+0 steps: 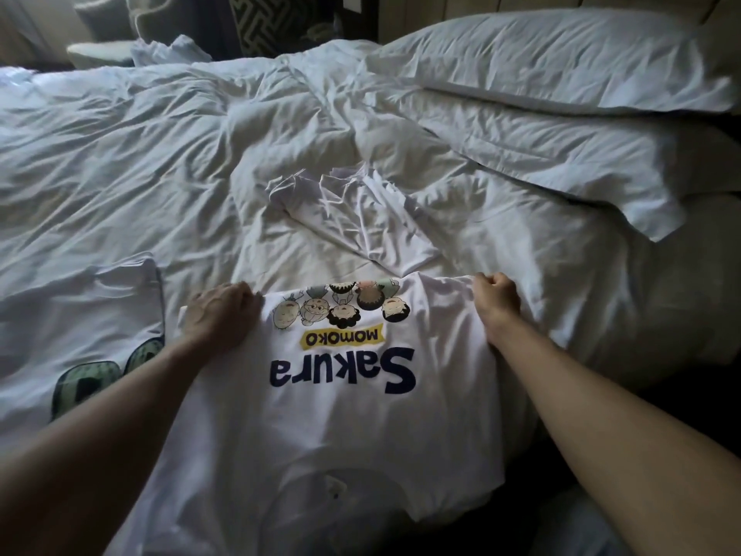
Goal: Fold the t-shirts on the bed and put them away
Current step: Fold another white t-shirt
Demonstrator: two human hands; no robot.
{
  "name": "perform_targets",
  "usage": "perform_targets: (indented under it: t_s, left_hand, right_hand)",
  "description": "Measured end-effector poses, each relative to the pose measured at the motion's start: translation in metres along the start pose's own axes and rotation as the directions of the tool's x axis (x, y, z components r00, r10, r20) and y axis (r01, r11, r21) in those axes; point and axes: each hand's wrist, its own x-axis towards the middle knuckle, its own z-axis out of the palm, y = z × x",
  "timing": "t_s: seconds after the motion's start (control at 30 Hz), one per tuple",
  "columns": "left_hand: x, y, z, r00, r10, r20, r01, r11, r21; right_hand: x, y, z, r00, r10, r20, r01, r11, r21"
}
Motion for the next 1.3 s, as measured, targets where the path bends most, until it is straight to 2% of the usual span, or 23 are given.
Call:
perform_targets:
  t_s: [0.13, 0.27, 0.33, 0.43, 0.5, 0.63, 0.77, 0.83, 0.93, 1.0, 1.07, 1.17, 1.3]
  left_hand:
    - [0.009, 0.049, 0.003, 0.998, 0.034, 0.047, -0.027, 0.99, -0.138]
    - [0.014, 0.101, 0.007, 0.959, 0.205, 0.195, -0.114, 0.911, -0.397]
    - [0.014, 0.109, 0.013, 0.953, 0.231, 0.195, -0.139, 0.908, -0.396]
    - [0.013, 0.092, 0.025, 0.974, 0.171, 0.152, -0.119, 0.945, -0.304]
    - [0.012, 0.084, 0.028, 0.981, 0.135, 0.141, -0.094, 0.96, -0.265]
    - [0.013, 0.092, 0.02, 0.974, 0.172, 0.149, -0.129, 0.957, -0.26]
    - [0.021, 0.116, 0.01, 0.939, 0.228, 0.256, -0.144, 0.94, -0.309]
    - [0.026, 0.13, 0.006, 0.91, 0.287, 0.299, -0.201, 0.936, -0.289]
    - [0.027, 0.154, 0.006, 0.876, 0.374, 0.306, -0.286, 0.912, -0.295]
    - [0.026, 0.162, 0.01, 0.893, 0.366, 0.262, -0.294, 0.915, -0.278]
    - [0.021, 0.156, 0.011, 0.916, 0.308, 0.257, -0.24, 0.934, -0.263]
    - [0.01, 0.136, 0.01, 0.928, 0.262, 0.266, -0.223, 0.96, -0.167]
    - [-0.008, 0.155, 0.006, 0.922, 0.334, 0.197, -0.302, 0.937, -0.177]
  right_hand:
    - [0.001, 0.001, 0.0, 0.989, -0.036, 0.142, 0.03, 0.999, 0.045]
    - [0.008, 0.009, -0.002, 0.988, -0.007, 0.156, -0.009, 0.995, 0.103]
    - [0.008, 0.006, -0.005, 0.989, 0.036, 0.141, -0.063, 0.98, 0.191]
    - [0.006, 0.002, -0.009, 0.979, 0.111, 0.171, -0.169, 0.912, 0.375]
    - [0.003, -0.002, -0.011, 0.972, 0.135, 0.195, -0.206, 0.885, 0.417]
    - [0.0, -0.006, -0.014, 0.979, 0.115, 0.167, -0.163, 0.934, 0.318]
    - [-0.02, 0.004, -0.019, 1.0, 0.03, 0.004, -0.03, 1.0, 0.0]
    - [-0.038, 0.009, -0.022, 1.0, 0.0, 0.017, 0.002, 0.995, -0.103]
    - [-0.057, 0.019, -0.032, 0.998, 0.016, 0.062, -0.006, 0.988, -0.157]
    - [-0.066, 0.023, -0.038, 0.997, 0.035, 0.074, -0.018, 0.974, -0.227]
    - [-0.075, 0.029, -0.044, 0.992, 0.05, 0.113, -0.017, 0.96, -0.279]
    - [-0.087, 0.033, -0.049, 0.973, 0.083, 0.214, -0.039, 0.979, -0.201]
    - [-0.099, 0.044, -0.055, 0.939, 0.155, 0.306, -0.162, 0.987, -0.003]
